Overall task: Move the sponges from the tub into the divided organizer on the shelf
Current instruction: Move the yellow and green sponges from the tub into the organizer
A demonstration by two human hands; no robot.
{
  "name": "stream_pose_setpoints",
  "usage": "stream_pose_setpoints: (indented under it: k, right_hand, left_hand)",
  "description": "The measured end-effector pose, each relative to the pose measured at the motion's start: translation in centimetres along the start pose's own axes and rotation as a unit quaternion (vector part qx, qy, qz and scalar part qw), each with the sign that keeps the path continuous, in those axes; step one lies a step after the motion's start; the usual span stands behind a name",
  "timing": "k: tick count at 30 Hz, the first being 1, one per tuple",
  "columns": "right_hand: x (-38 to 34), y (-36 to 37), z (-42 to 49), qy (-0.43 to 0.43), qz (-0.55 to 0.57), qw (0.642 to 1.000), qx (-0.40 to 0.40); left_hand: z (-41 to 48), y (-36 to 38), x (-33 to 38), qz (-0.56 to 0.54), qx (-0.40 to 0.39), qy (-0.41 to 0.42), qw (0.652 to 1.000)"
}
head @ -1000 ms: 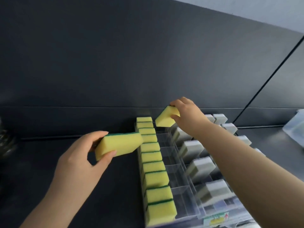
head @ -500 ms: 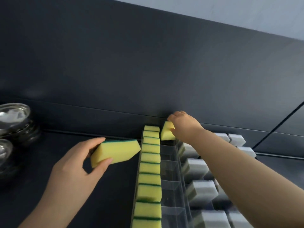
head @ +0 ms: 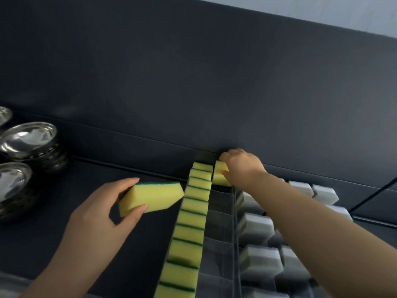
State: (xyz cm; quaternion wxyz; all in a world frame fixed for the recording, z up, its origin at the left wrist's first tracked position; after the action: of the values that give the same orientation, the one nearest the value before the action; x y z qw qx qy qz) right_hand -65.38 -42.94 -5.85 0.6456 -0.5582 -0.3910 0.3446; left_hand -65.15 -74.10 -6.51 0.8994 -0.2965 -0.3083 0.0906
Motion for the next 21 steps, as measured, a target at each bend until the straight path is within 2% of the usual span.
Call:
stream_pose_setpoints:
  k: [4, 12, 17, 21]
  right_hand:
    - [-0.5, 1.1, -0.2, -0.038, -0.077, 0.995, 0.043]
    - [-1.2, 2.5, 0.2, -0.051, -0.105, 0.993, 0.014]
    - [-0.1, 0.8, 0.5, 0.027, 0.031, 0.999, -0.036]
    - [2.5, -2.7, -0.1, 0.048, 0.186, 0.981, 0.008]
  left_hand:
    - [0.2, 0.3, 0.4, 0.007, -0.005, -0.007, 1.000]
    - [0.7, 0.6, 0.9, 0.019, -0.012, 0.000, 1.000]
    - [1.0, 0.7, 1.2, 0.027, -0.018, 0.000, 0.999]
    - [2.4, 0.6, 1.7, 0.038, -0.035, 0.024, 0.998]
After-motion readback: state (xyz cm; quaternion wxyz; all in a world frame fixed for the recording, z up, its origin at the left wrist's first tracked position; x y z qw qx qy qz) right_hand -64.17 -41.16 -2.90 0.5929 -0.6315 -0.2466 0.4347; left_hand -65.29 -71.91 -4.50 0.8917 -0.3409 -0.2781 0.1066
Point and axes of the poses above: each hand's wrist, its own z-axis towards the middle knuckle, its own y-axis out of the palm, x = y × z, the point moved 1 cm from there along z, towards the middle knuckle, and after that the axes turned 15 degrees about y, right-handed, at the moved point
